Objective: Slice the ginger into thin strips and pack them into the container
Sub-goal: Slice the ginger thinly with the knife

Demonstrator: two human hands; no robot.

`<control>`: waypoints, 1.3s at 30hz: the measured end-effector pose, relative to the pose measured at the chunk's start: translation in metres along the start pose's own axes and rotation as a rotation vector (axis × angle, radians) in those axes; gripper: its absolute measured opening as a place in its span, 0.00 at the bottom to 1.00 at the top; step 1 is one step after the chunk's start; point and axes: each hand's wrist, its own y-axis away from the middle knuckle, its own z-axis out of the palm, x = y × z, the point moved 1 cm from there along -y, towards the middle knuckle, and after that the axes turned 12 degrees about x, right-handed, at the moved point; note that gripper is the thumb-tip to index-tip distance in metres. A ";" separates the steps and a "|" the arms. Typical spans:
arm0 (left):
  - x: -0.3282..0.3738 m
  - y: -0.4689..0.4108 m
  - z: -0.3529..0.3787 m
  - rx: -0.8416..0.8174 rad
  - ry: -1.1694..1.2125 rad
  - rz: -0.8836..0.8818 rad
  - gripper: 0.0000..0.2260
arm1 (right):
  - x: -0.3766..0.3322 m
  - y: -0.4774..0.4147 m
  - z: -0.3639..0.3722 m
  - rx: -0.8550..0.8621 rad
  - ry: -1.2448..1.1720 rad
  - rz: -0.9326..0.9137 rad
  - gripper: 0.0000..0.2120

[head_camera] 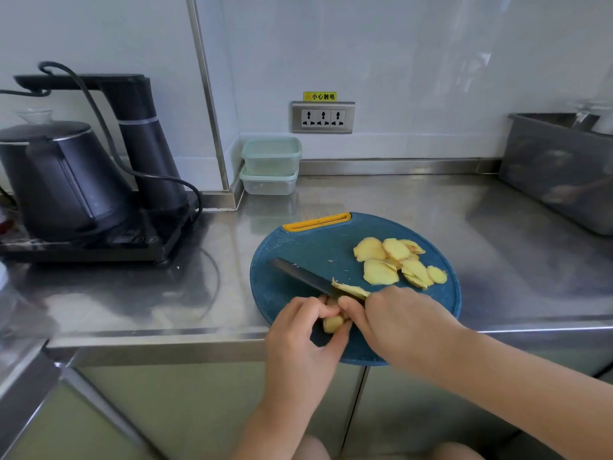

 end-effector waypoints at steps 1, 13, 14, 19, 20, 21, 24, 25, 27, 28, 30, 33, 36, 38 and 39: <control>0.000 0.000 0.000 0.001 0.005 0.003 0.09 | -0.001 -0.005 0.000 0.001 -0.015 -0.001 0.24; 0.001 0.001 0.001 0.003 -0.032 -0.012 0.12 | 0.032 0.035 -0.010 -0.162 0.043 0.085 0.32; 0.002 0.002 0.001 0.001 -0.032 -0.008 0.12 | 0.032 0.035 -0.010 -0.157 0.037 0.084 0.31; 0.003 0.003 0.002 0.003 -0.043 -0.004 0.11 | 0.036 0.030 -0.005 -0.155 0.015 0.066 0.26; 0.004 0.003 0.003 0.003 -0.047 -0.004 0.11 | 0.035 0.028 -0.005 -0.149 -0.004 0.065 0.23; 0.004 0.002 0.003 0.004 -0.052 -0.009 0.12 | 0.035 0.026 -0.005 -0.140 -0.043 0.074 0.21; 0.006 -0.001 0.004 0.003 -0.056 -0.045 0.12 | 0.032 0.020 -0.006 -0.136 -0.157 0.152 0.18; 0.006 -0.002 0.004 0.002 -0.055 -0.056 0.12 | 0.032 0.018 -0.007 -0.148 -0.172 0.158 0.19; 0.005 -0.004 0.005 0.008 -0.056 -0.067 0.13 | 0.036 0.015 -0.005 -0.164 -0.144 0.143 0.24; 0.005 -0.004 0.005 0.012 -0.057 -0.069 0.13 | 0.039 0.013 -0.003 -0.160 -0.143 0.136 0.27; 0.005 -0.005 0.006 0.012 -0.063 -0.071 0.13 | 0.039 0.007 0.002 -0.148 -0.164 0.131 0.25; 0.005 -0.005 0.006 0.004 -0.070 -0.076 0.13 | 0.038 0.003 0.003 -0.183 -0.165 0.093 0.20; 0.005 -0.004 0.007 0.005 -0.079 -0.089 0.13 | 0.035 0.003 -0.001 -0.184 -0.169 0.097 0.26; 0.006 -0.004 0.006 0.006 -0.086 -0.102 0.13 | 0.029 -0.003 0.001 -0.184 -0.188 0.079 0.25; 0.007 -0.003 0.007 0.003 -0.084 -0.109 0.13 | 0.025 -0.009 0.002 -0.174 -0.193 0.065 0.25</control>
